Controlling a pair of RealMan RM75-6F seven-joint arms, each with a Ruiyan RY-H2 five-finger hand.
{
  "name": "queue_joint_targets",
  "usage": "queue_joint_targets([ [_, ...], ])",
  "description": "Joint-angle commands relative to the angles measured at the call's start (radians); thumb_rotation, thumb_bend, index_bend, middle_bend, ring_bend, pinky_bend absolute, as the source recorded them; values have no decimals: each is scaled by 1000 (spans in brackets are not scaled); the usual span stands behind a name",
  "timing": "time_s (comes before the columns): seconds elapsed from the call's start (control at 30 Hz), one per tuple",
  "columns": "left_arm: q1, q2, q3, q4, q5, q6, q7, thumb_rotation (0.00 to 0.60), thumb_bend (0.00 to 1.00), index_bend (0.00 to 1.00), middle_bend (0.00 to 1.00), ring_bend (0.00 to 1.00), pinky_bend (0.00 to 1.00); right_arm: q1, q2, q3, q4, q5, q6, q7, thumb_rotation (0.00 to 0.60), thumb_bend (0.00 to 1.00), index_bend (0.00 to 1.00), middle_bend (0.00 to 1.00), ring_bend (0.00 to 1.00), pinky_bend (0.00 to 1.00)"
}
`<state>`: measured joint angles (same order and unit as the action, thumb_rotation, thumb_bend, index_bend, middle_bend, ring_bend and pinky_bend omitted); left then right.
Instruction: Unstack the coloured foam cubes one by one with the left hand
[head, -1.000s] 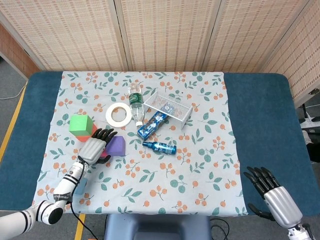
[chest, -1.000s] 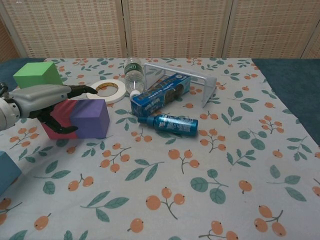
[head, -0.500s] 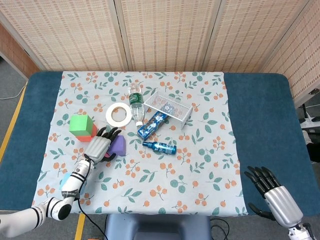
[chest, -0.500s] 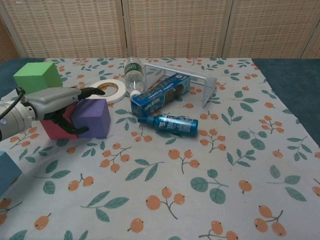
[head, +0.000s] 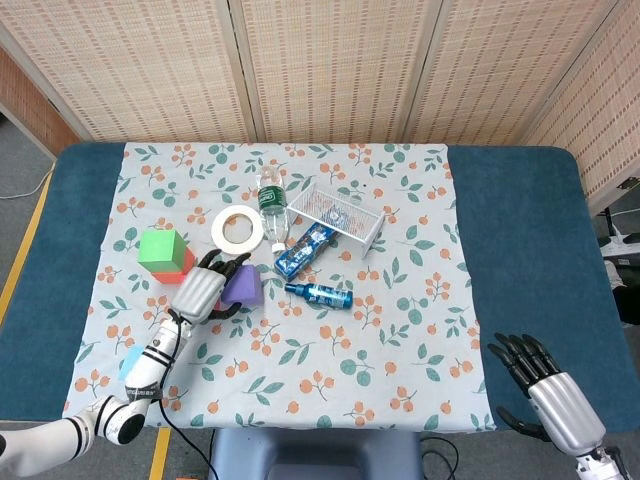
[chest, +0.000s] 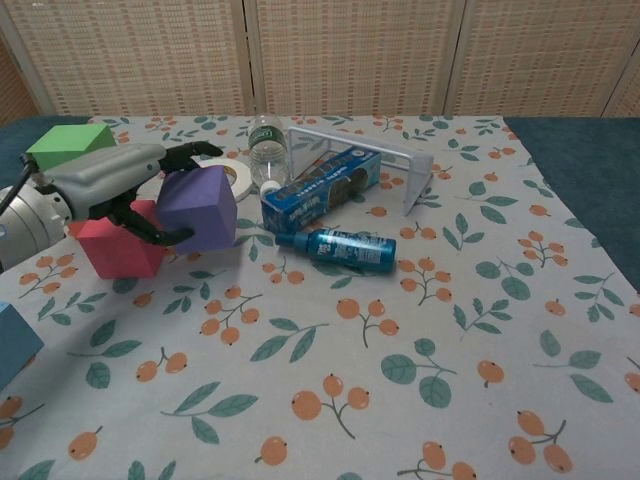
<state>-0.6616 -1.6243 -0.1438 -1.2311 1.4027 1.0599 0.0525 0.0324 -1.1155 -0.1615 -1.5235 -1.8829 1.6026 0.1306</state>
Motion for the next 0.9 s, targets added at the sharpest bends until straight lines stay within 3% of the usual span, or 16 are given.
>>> queue_joint_targets([
  [0.03, 15, 42, 3, -64, 44, 65, -19, 600, 397, 66, 276, 520, 131, 0, 0, -1, 1, -1, -1, 0, 600, 170, 0, 0, 0, 0],
  [0.23, 86, 227, 36, -266, 70, 145, 55, 600, 396, 67, 263, 524, 131, 4, -1, -5, 1, -4, -10, 3, 600, 170, 0, 0, 0, 0],
  [0.37, 168, 326, 76, -334, 62, 216, 99, 600, 393, 66, 267, 525, 148, 2, 2, -8, -1, -13, -1, 6, 600, 170, 0, 0, 0, 0],
  [0.57, 260, 382, 125, -302, -12, 224, 84, 600, 392, 69, 281, 529, 156, 0, 2, -13, -1, -22, 2, 3, 600, 170, 0, 0, 0, 0],
  [0.9, 286, 313, 135, -154, -82, 148, 38, 600, 392, 58, 272, 481, 116, 3, 2, -19, -5, -28, -5, 6, 600, 171, 0, 0, 0, 0],
])
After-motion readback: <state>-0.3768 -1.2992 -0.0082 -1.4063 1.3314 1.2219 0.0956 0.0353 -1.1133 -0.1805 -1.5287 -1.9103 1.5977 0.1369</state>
